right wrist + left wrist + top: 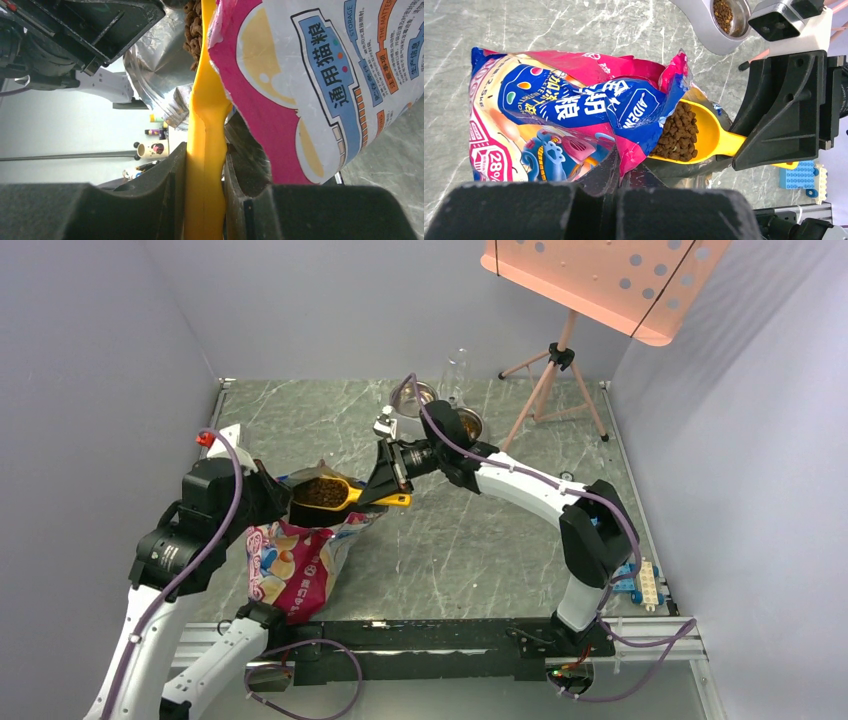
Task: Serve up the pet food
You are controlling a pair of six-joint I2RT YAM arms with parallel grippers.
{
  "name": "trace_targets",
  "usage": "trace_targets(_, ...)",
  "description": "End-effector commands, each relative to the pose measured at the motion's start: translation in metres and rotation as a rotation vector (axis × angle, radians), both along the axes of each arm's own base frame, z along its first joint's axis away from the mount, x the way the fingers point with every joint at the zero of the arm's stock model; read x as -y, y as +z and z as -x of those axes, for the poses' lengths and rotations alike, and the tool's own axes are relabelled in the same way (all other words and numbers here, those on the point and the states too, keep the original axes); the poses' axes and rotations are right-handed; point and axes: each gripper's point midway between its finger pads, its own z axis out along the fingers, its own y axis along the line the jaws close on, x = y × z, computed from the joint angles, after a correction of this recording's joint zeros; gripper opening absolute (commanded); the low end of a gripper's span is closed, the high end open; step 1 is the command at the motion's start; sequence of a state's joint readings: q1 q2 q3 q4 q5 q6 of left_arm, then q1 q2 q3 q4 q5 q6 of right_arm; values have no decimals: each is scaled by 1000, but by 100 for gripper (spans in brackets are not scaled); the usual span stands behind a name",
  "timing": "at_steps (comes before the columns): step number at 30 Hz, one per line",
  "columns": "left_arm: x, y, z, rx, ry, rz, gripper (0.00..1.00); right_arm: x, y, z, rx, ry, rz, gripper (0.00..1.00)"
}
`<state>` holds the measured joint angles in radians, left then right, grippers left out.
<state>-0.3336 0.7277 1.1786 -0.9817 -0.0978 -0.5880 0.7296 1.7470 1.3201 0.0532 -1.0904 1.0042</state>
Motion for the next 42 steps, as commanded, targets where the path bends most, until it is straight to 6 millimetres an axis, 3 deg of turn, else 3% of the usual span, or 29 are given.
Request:
trace_targets(1, 4, 45, 4, 169, -30, 59, 0, -1, 47, -5, 137, -37, -147, 0)
trace_targets(3, 3, 44, 3, 162, -29, 52, 0, -9, 29, -9, 179, -61, -37, 0)
trace_targets(5, 4, 42, 3, 157, -28, 50, 0, -19, 13, 4, 197, -1, 70, 0)
trace_targets(7, 4, 42, 2, 157, -29, 53, 0, -24, 20, 14, 173, 40, 25, 0)
trace_targets(10, 3, 42, 3, 154, -24, 47, 0, -7, 21, -9, 161, -88, 14, 0)
trace_targets(14, 2, 38, 5, 148, -20, 51, 0, -11, 29, 5, 202, -34, -9, 0)
trace_targets(17, 1, 38, 6, 144, -20, 43, 0, 9, 14, -11, 173, -116, 95, 0)
trace_targets(18, 0, 37, 6, 138, -12, 44, 0, 4, 30, -16, 184, -135, -2, 0)
trace_targets(19, 0, 35, 6, 135, -8, 47, 0, 0, 33, -9, 166, -110, -21, 0)
trace_targets(21, 3, 35, 4, 143, -15, 60, 0, -9, 20, 3, 200, -35, 77, 0)
trace_targets(23, 5, 37, 3, 144, -25, 64, 0, -4, 15, -6, 222, -39, 115, 0)
trace_targets(25, 4, 37, 3, 133, -21, 59, 0, 11, 26, -27, 176, -136, 31, 0)
trace_targets(27, 3, 34, 4, 129, -14, 60, 0, 4, 31, -15, 162, -106, 5, 0)
trace_targets(29, 4, 33, 3, 139, -15, 65, 0, -8, 14, 6, 187, 0, 107, 0)
trace_targets(32, 2, 33, 4, 132, -14, 54, 0, 4, 13, -6, 154, -65, 93, 0)
trace_targets(34, 0, 33, 6, 126, -3, 48, 0, 8, 29, -21, 143, -154, -10, 0)
trace_targets(38, 0, 34, 4, 144, -6, 49, 0, -14, 16, 9, 169, -10, 70, 0)
trace_targets(42, -2, 35, 4, 132, -3, 28, 0, 10, 31, -17, 137, -156, -30, 0)
